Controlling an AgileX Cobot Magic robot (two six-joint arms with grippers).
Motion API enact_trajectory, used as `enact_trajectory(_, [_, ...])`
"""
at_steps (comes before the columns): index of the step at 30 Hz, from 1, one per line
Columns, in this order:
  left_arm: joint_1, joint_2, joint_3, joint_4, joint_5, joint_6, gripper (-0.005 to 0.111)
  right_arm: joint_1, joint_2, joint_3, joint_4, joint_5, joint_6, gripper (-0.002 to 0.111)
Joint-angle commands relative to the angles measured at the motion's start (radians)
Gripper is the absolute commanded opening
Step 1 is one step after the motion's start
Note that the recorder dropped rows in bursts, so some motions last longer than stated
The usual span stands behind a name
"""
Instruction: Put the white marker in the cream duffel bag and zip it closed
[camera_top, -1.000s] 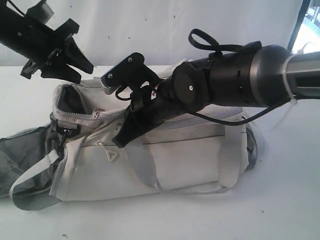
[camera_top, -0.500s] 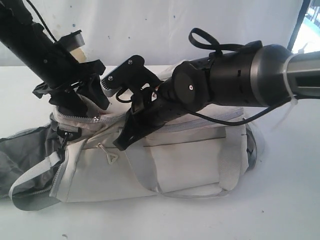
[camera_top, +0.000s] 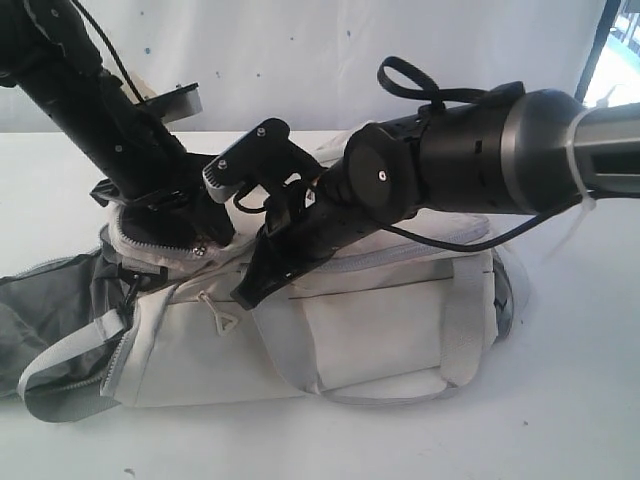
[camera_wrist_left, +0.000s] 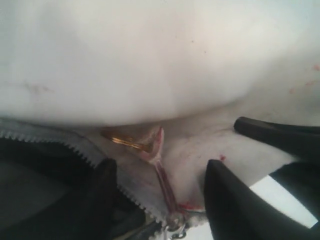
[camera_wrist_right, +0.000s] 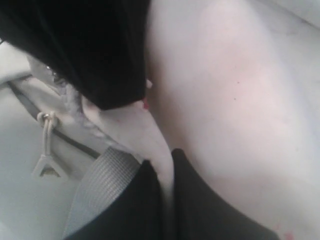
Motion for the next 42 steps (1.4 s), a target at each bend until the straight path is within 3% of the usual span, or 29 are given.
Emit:
enact_trajectory(1, [-0.005, -0.002, 0.003, -0.021, -0.032, -0.042, 0.04, -0.008, -0.015, -0.005, 0.004, 0.004, 0.004, 0.0])
enact_trajectory(4, [-0.005, -0.002, 0.003, -0.025, -0.044, -0.044, 0.033, -0.008, -0.015, -0.005, 0.004, 0.004, 0.004, 0.0])
enact_trajectory(10, [-0.005, 0.006, 0.003, -0.037, -0.02, -0.044, 0.03, -0.008, -0.015, -0.005, 0.004, -0.001, 0.0, 0.0])
enact_trajectory(15, [-0.005, 0.047, 0.003, -0.045, 0.014, -0.044, 0.016, -0.008, -0.015, -0.005, 0.004, -0.002, -0.005, 0.0])
enact_trajectory(21, [-0.005, 0.062, 0.003, -0.07, 0.035, -0.038, 0.016, -0.008, -0.016, -0.005, 0.004, 0.005, -0.009, 0.0])
enact_trajectory(25, [-0.005, 0.062, 0.003, -0.05, 0.052, -0.029, 0.0, -0.008, -0.016, -0.005, 0.004, 0.005, -0.013, 0.0])
enact_trajectory(34, [-0.003, 0.003, -0.034, -0.07, 0.057, -0.031, 0.0, -0.014, -0.016, -0.005, 0.004, 0.054, -0.006, 0.0])
enact_trajectory(42, [0.002, -0.075, -0.034, -0.037, 0.057, -0.081, 0.0, -0.04, -0.016, -0.005, 0.002, 0.097, 0.115, 0.0])
